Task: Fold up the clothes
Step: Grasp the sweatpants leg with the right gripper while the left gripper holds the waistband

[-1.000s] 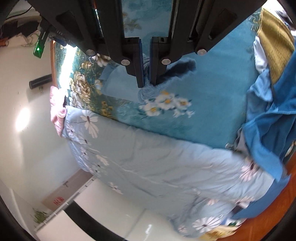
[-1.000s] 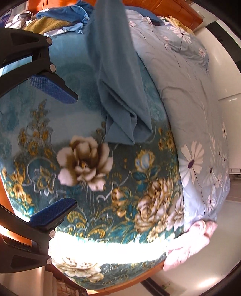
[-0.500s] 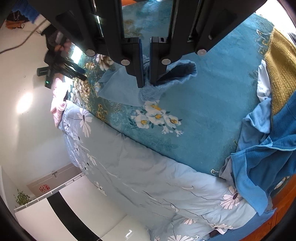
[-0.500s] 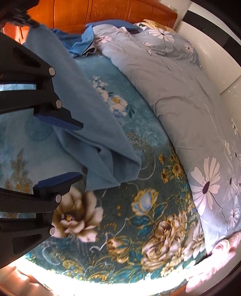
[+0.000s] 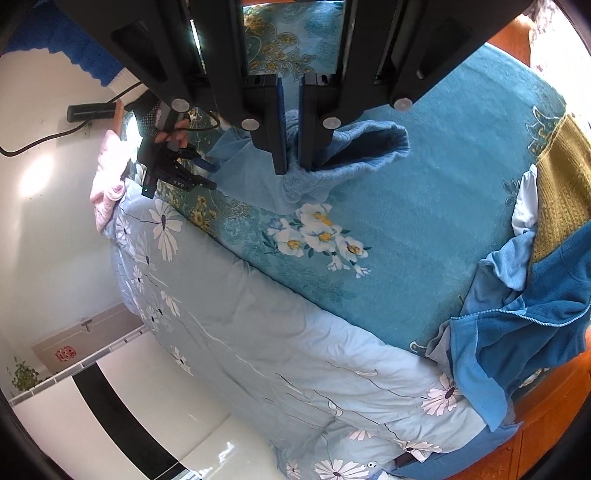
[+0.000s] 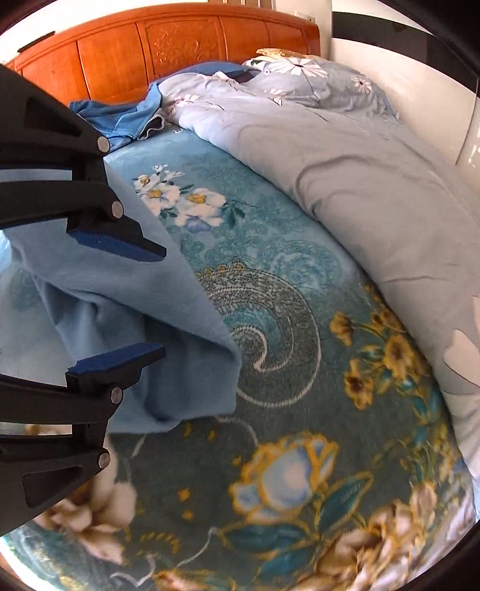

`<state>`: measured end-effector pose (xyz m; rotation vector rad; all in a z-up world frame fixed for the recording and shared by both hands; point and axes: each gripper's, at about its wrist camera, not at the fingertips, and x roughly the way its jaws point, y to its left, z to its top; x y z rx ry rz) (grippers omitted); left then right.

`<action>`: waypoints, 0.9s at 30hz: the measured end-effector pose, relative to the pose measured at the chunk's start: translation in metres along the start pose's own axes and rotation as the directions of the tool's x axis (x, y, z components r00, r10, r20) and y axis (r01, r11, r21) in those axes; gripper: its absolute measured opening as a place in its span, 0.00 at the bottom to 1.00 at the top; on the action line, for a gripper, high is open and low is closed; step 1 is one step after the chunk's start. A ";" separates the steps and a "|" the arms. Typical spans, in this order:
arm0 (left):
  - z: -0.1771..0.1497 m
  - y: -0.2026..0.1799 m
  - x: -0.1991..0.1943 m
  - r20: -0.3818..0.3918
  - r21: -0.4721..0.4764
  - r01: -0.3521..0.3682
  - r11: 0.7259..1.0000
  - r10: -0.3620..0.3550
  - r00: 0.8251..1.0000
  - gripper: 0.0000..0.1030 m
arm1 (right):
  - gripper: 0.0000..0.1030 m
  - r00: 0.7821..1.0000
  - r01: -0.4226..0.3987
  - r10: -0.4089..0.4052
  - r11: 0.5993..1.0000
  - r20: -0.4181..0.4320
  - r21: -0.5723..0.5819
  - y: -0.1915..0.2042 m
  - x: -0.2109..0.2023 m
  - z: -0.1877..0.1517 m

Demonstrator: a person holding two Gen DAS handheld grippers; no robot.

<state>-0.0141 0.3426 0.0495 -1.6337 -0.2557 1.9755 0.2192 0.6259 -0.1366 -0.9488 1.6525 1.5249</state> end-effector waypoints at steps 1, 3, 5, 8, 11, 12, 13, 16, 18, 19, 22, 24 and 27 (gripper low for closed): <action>-0.002 -0.002 0.000 0.002 -0.006 -0.004 1.000 0.004 1.000 0.05 | 0.48 1.000 -0.016 0.016 1.000 -0.008 0.006 0.000 0.004 0.003; -0.005 -0.006 0.000 0.006 -0.014 -0.014 1.000 0.014 1.000 0.05 | 0.47 0.999 -0.047 0.048 0.999 -0.024 0.020 -0.001 0.012 0.009; -0.008 -0.010 -0.001 0.010 -0.017 -0.022 1.000 0.022 1.000 0.05 | 0.46 0.996 -0.075 0.076 0.997 -0.042 0.036 -0.001 0.017 0.014; -0.011 -0.014 -0.003 0.015 -0.020 -0.035 0.999 0.035 0.999 0.05 | 0.30 0.991 -0.112 0.115 0.992 -0.066 0.055 -0.001 0.022 0.021; -0.013 -0.017 -0.005 0.019 -0.021 -0.043 0.999 0.044 0.999 0.05 | 0.09 0.987 -0.131 0.137 0.988 -0.078 0.078 -0.004 0.024 0.025; -0.012 -0.018 -0.005 0.020 -0.022 -0.044 0.999 0.044 0.999 0.05 | 0.06 0.986 -0.139 0.147 0.986 -0.079 0.089 -0.006 0.023 0.025; -0.011 -0.019 -0.005 0.022 -0.021 -0.044 0.999 0.044 0.999 0.05 | 0.05 0.985 -0.151 0.158 0.984 -0.074 0.098 -0.008 0.021 0.025; -0.006 -0.022 -0.006 0.037 -0.013 -0.036 0.999 0.036 0.999 0.05 | 0.04 0.978 -0.209 0.211 0.971 -0.005 0.112 -0.014 0.005 0.024; 0.000 -0.027 -0.008 0.052 -0.003 -0.013 1.000 0.013 0.999 0.05 | 0.04 0.971 -0.237 0.233 0.967 0.043 0.093 -0.018 -0.019 0.025; 0.003 -0.031 -0.009 0.061 0.007 0.001 1.000 -0.002 0.998 0.05 | 0.04 0.967 -0.250 0.245 0.965 0.067 0.083 -0.020 -0.030 0.025; 0.014 -0.051 -0.013 0.083 0.058 0.049 0.997 -0.054 0.995 0.05 | 0.04 0.942 -0.301 0.289 0.952 0.172 0.048 -0.029 -0.082 0.029; 0.022 -0.068 -0.016 0.096 0.107 0.096 0.990 -0.106 0.990 0.05 | 0.04 0.909 -0.331 0.318 0.944 0.270 0.004 -0.033 -0.129 0.032; 0.031 -0.095 -0.021 0.101 0.180 0.163 0.970 -0.183 0.978 0.05 | 0.04 0.844 -0.349 0.349 0.934 0.407 -0.076 -0.033 -0.203 0.032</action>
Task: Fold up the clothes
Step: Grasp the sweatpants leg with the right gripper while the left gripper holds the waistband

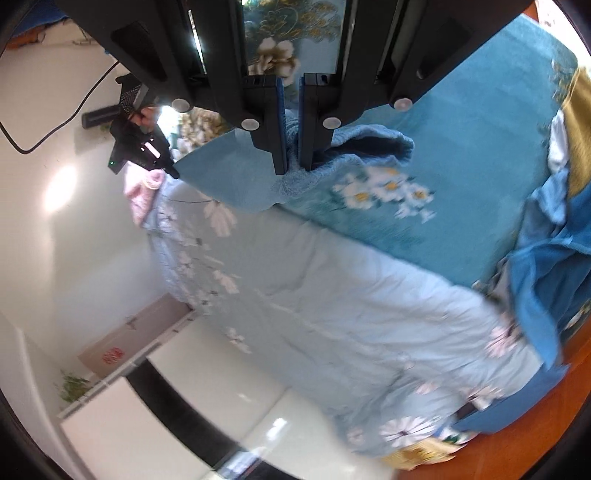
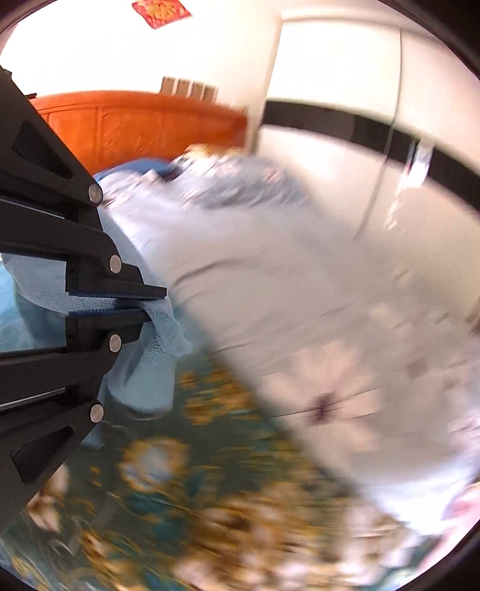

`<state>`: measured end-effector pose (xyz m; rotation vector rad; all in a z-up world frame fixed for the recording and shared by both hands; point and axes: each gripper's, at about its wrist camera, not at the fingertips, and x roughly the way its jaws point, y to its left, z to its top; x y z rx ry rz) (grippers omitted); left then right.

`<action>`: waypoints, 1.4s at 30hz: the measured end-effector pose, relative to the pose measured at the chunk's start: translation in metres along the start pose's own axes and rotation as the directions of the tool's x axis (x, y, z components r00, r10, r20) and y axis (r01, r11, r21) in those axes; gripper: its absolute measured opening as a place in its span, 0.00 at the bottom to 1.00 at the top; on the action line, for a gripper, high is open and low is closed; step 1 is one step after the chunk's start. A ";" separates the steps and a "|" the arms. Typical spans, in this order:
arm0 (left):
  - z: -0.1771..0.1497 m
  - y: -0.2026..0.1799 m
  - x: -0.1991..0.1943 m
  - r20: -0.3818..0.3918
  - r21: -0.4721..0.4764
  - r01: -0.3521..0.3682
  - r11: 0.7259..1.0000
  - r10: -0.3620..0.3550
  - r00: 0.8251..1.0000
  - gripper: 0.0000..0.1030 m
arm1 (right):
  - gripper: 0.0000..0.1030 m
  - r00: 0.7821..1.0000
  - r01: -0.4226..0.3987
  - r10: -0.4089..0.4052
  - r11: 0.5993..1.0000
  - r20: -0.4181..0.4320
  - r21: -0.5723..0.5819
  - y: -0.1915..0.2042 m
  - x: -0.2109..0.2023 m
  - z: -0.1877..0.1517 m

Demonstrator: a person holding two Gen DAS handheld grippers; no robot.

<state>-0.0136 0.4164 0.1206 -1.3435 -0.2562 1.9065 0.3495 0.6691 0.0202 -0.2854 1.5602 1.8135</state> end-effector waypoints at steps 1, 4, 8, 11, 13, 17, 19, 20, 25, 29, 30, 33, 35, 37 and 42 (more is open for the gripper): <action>0.004 -0.011 -0.001 0.004 0.025 0.029 0.999 -0.029 1.000 0.05 | 0.04 0.999 -0.005 0.005 1.000 0.034 -0.018 0.007 -0.015 0.006; 0.011 -0.043 -0.010 0.022 0.102 0.126 0.987 -0.129 0.991 0.05 | 0.04 0.987 -0.005 0.020 0.995 0.158 -0.096 0.034 -0.078 0.023; 0.012 -0.082 -0.030 0.022 0.194 0.238 0.952 -0.247 0.969 0.05 | 0.04 0.954 0.025 0.036 0.980 0.299 -0.198 0.066 -0.165 0.024; 0.008 -0.104 -0.047 -0.014 0.236 0.331 0.914 -0.337 0.941 0.05 | 0.04 0.925 0.057 0.043 0.967 0.378 -0.247 0.082 -0.221 0.014; 0.006 -0.119 -0.061 -0.046 0.257 0.393 0.883 -0.395 0.918 0.05 | 0.04 0.905 0.091 0.036 0.956 0.424 -0.277 0.092 -0.256 0.004; 0.003 -0.145 -0.095 -0.074 0.298 0.504 0.810 -0.507 0.859 0.05 | 0.04 0.856 0.160 0.035 0.931 0.516 -0.329 0.116 -0.320 -0.012; 0.004 -0.150 -0.109 -0.067 0.320 0.517 0.794 -0.525 0.848 0.05 | 0.04 0.837 0.169 0.058 0.919 0.545 -0.357 0.126 -0.345 -0.017; 0.005 -0.150 -0.113 -0.063 0.322 0.514 0.795 -0.524 0.850 0.05 | 0.04 0.824 0.181 0.063 0.912 0.563 -0.368 0.135 -0.354 -0.020; 0.005 -0.120 -0.109 -0.031 0.282 0.399 0.872 -0.408 0.913 0.05 | 0.04 0.845 0.202 0.036 0.902 0.533 -0.381 0.141 -0.335 -0.022; -0.005 -0.070 -0.077 -0.056 0.174 0.239 0.955 -0.232 0.971 0.05 | 0.04 0.913 0.219 -0.067 0.913 0.402 -0.345 0.109 -0.257 -0.025; -0.009 -0.057 -0.069 -0.067 0.155 0.191 0.969 -0.183 0.981 0.05 | 0.04 0.927 0.222 -0.092 0.917 0.364 -0.332 0.098 -0.235 -0.027; -0.023 -0.013 -0.044 -0.103 0.081 0.042 0.996 -0.033 0.994 0.05 | 0.04 0.959 0.231 -0.173 0.936 0.223 -0.266 0.060 -0.159 -0.042; -0.029 0.020 -0.028 -0.131 0.030 -0.063 0.998 0.066 0.989 0.05 | 0.04 0.967 0.244 -0.218 0.938 0.130 -0.245 0.038 -0.112 -0.062; -0.031 0.043 -0.020 -0.154 -0.014 -0.126 0.992 0.123 0.980 0.05 | 0.04 0.969 0.248 -0.245 0.939 0.046 -0.240 0.021 -0.071 -0.080; -0.014 0.084 0.014 -0.187 -0.041 -0.252 0.967 0.240 0.952 0.06 | 0.04 0.950 0.272 -0.303 0.923 -0.077 -0.272 0.013 0.016 -0.089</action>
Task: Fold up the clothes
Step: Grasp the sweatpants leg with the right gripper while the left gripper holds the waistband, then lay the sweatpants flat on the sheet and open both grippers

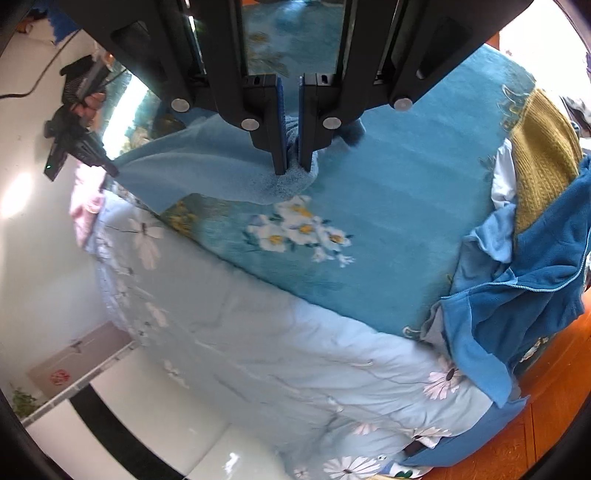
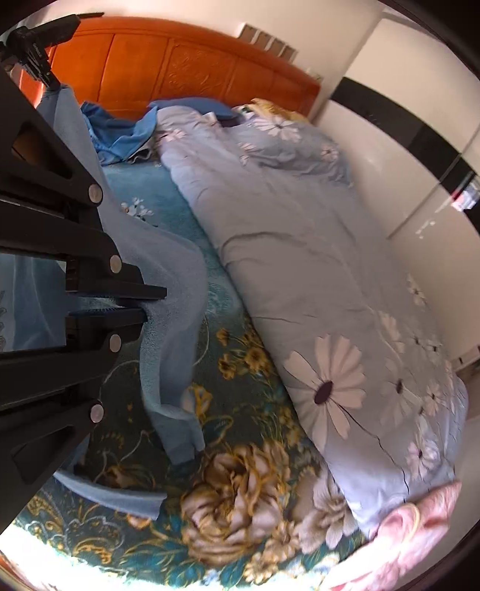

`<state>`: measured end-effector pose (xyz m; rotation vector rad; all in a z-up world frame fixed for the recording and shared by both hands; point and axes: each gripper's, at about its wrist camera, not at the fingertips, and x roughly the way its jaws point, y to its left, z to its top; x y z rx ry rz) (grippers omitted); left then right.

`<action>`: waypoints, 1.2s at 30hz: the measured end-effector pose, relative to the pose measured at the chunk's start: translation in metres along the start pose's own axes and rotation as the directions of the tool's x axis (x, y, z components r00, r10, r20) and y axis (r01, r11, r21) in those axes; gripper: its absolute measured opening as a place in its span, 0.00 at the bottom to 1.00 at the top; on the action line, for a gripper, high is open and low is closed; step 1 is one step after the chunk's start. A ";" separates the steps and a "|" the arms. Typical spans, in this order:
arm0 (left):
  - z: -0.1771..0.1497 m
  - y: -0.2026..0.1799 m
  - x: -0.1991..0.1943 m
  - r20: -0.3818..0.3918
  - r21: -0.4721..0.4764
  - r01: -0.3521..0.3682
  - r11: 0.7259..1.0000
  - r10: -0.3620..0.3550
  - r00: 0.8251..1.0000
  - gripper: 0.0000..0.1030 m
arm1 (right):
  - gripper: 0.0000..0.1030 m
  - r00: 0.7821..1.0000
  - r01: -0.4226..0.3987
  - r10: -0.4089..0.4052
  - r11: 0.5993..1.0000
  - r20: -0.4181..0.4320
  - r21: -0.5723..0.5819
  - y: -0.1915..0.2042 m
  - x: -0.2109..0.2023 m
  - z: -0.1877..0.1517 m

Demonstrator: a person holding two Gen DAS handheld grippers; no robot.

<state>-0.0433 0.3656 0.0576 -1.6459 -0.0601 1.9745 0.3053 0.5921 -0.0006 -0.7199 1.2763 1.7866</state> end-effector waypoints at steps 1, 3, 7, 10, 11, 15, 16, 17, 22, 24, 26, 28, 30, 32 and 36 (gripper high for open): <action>0.008 0.006 0.009 -0.008 -0.010 -0.012 1.000 0.012 1.000 0.06 | 0.04 1.000 0.015 -0.015 1.000 -0.018 -0.017 0.005 0.012 0.005; 0.025 0.012 0.031 -0.025 -0.029 -0.030 0.999 0.029 0.999 0.06 | 0.04 0.998 0.043 -0.045 0.998 -0.044 -0.055 0.016 0.039 0.021; 0.059 0.013 0.060 -0.014 -0.043 -0.024 0.999 0.023 1.000 0.06 | 0.04 0.993 0.102 -0.109 0.983 -0.035 -0.155 0.041 0.069 0.055; 0.080 0.010 0.085 -0.014 -0.025 -0.049 0.998 0.048 0.999 0.07 | 0.04 0.990 0.142 -0.138 0.964 0.033 -0.225 0.061 0.072 0.074; 0.085 0.011 0.095 -0.022 -0.023 -0.062 0.998 0.061 0.998 0.07 | 0.04 0.987 0.158 -0.152 0.958 0.043 -0.238 0.063 0.077 0.077; 0.098 0.023 0.146 -0.084 -0.051 -0.104 0.993 0.100 0.991 0.07 | 0.04 0.976 0.206 -0.217 0.952 -0.021 -0.227 0.050 0.119 0.077; 0.101 0.027 0.160 -0.109 -0.060 -0.122 0.991 0.114 0.987 0.07 | 0.04 0.971 0.212 -0.229 0.955 -0.062 -0.206 0.041 0.134 0.075; 0.103 0.030 0.173 -0.132 -0.066 -0.135 0.989 0.126 0.983 0.07 | 0.04 0.965 0.216 -0.238 0.960 -0.109 -0.177 0.030 0.148 0.070; 0.108 0.037 0.211 -0.198 -0.077 -0.187 0.979 0.169 0.966 0.07 | 0.04 0.917 0.276 -0.308 0.949 -0.255 -0.151 -0.007 0.193 0.038; 0.107 0.036 0.219 -0.218 -0.070 -0.202 0.977 0.182 0.959 0.07 | 0.05 0.906 0.285 -0.319 0.946 -0.277 -0.156 -0.015 0.197 0.028; 0.104 0.032 0.222 -0.227 -0.054 -0.202 0.978 0.184 0.956 0.07 | 0.07 0.902 0.287 -0.324 0.944 -0.285 -0.164 -0.020 0.197 0.021; 0.099 0.029 0.221 -0.223 -0.033 -0.195 0.980 0.183 0.958 0.10 | 0.09 0.905 0.282 -0.322 0.944 -0.278 -0.173 -0.021 0.192 0.017; 0.094 0.027 0.216 -0.205 -0.016 -0.177 0.984 0.170 0.964 0.26 | 0.18 0.917 0.271 -0.310 0.946 -0.253 -0.178 -0.019 0.180 0.016; 0.087 0.025 0.207 -0.169 -0.002 -0.153 0.988 0.150 0.974 0.52 | 0.32 0.931 0.252 -0.288 0.952 -0.225 -0.176 -0.016 0.163 0.015; 0.065 0.021 0.187 -0.134 0.002 -0.119 0.993 0.118 0.984 0.68 | 0.51 0.961 0.201 -0.227 0.965 -0.158 -0.169 -0.012 0.114 0.005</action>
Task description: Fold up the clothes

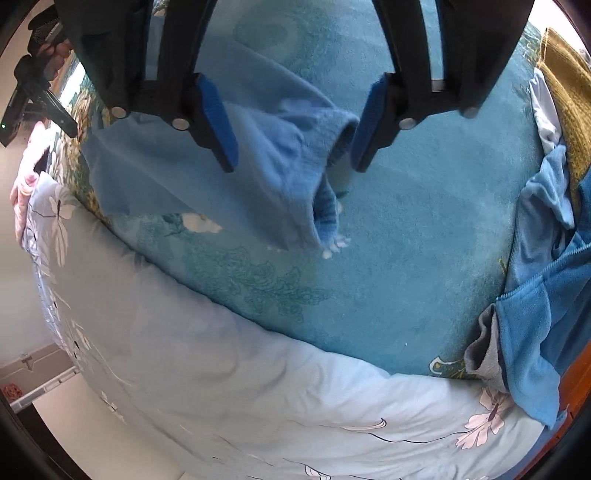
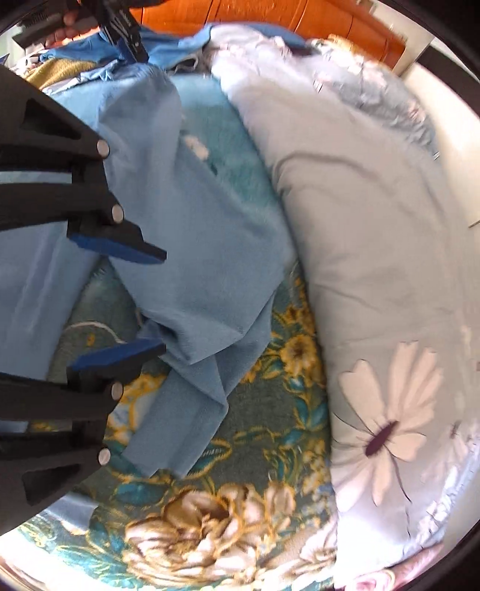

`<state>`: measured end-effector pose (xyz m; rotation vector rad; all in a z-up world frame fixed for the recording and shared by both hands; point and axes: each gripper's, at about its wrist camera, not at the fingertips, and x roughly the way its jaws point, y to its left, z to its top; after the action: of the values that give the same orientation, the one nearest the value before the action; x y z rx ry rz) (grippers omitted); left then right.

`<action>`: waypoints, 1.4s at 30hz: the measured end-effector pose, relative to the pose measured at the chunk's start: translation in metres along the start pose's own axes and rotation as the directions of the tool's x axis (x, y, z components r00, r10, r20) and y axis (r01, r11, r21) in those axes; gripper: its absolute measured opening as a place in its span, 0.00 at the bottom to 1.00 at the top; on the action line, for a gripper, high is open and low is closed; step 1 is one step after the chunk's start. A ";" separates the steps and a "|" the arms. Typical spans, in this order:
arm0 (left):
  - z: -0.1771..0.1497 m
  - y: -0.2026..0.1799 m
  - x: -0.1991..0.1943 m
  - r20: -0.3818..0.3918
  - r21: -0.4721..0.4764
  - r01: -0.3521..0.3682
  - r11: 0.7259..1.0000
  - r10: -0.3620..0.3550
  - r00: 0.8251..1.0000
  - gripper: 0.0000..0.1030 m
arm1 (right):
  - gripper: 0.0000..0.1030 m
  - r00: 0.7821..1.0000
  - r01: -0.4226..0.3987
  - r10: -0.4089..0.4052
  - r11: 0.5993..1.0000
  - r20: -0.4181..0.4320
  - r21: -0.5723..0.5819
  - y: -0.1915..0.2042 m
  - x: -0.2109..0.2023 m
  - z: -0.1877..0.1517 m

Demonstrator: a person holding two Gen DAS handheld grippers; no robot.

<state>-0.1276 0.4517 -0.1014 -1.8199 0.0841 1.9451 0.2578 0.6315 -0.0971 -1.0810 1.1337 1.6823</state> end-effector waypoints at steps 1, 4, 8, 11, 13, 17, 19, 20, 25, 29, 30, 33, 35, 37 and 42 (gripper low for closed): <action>-0.007 0.001 -0.004 0.001 -0.013 0.020 1.000 -0.020 1.000 0.69 | 0.54 1.000 -0.004 0.004 1.000 0.018 0.005 -0.001 -0.012 -0.007; -0.032 0.005 -0.015 0.006 -0.068 0.092 0.993 -0.092 0.996 0.80 | 0.64 0.998 0.008 -0.010 0.999 0.065 0.041 -0.008 -0.043 -0.035; -0.065 0.010 -0.030 0.042 -0.142 0.164 0.976 -0.160 0.986 0.81 | 0.70 0.994 0.084 -0.098 0.968 0.048 0.237 -0.068 -0.060 -0.089; -0.088 0.016 -0.042 0.071 -0.227 0.216 0.950 -0.205 0.976 0.95 | 0.70 0.988 0.152 -0.156 0.909 -0.023 0.389 -0.121 -0.058 -0.134; -0.101 0.020 -0.049 0.081 -0.271 0.222 0.937 -0.207 0.975 1.00 | 0.70 0.985 0.170 -0.157 0.884 -0.066 0.435 -0.140 -0.052 -0.149; -0.118 0.021 -0.060 0.086 -0.265 0.158 0.951 -0.140 0.986 1.00 | 0.70 0.988 0.152 -0.140 0.871 -0.062 0.466 -0.149 -0.041 -0.152; -0.125 0.020 -0.067 0.078 -0.243 0.127 0.962 -0.111 0.991 1.00 | 0.70 0.992 0.127 -0.119 0.886 -0.045 0.447 -0.143 -0.035 -0.143; -0.129 0.020 -0.070 0.077 -0.225 0.114 0.968 -0.099 0.992 1.00 | 0.70 0.993 0.118 -0.111 0.897 -0.040 0.425 -0.137 -0.030 -0.135; -0.148 0.012 -0.096 0.113 -0.090 0.056 0.994 -0.045 0.993 1.00 | 0.57 0.984 0.165 -0.128 0.922 -0.125 0.351 -0.126 -0.001 -0.118; -0.161 0.005 -0.110 0.109 0.056 -0.022 0.998 0.016 0.994 1.00 | 0.38 0.968 0.222 -0.165 0.914 -0.189 0.339 -0.127 0.010 -0.119; -0.165 0.004 -0.113 0.103 0.085 -0.038 0.996 0.029 0.994 1.00 | 0.28 0.964 0.233 -0.172 0.911 -0.202 0.341 -0.128 0.011 -0.120; -0.174 0.008 -0.120 0.089 0.105 -0.056 0.993 0.047 0.995 1.00 | 0.02 0.964 0.228 -0.161 0.907 -0.210 0.354 -0.131 0.005 -0.125; -0.180 0.012 -0.121 0.081 0.089 -0.064 0.994 0.057 0.995 1.00 | 0.02 0.979 0.177 -0.122 0.908 -0.164 0.381 -0.132 -0.010 -0.120; -0.183 0.015 -0.119 0.070 0.059 -0.061 0.996 0.057 0.996 1.00 | 0.02 0.990 0.124 -0.084 0.906 -0.116 0.404 -0.133 -0.025 -0.115; -0.188 0.019 -0.117 0.074 0.002 -0.057 0.998 0.056 0.996 0.99 | 0.02 0.990 -0.075 0.018 0.904 0.138 0.421 -0.128 -0.102 -0.092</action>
<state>0.0406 0.3337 -0.0171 -1.7589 0.1173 2.0471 0.4260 0.5606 -0.0536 -0.6619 1.3682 1.4233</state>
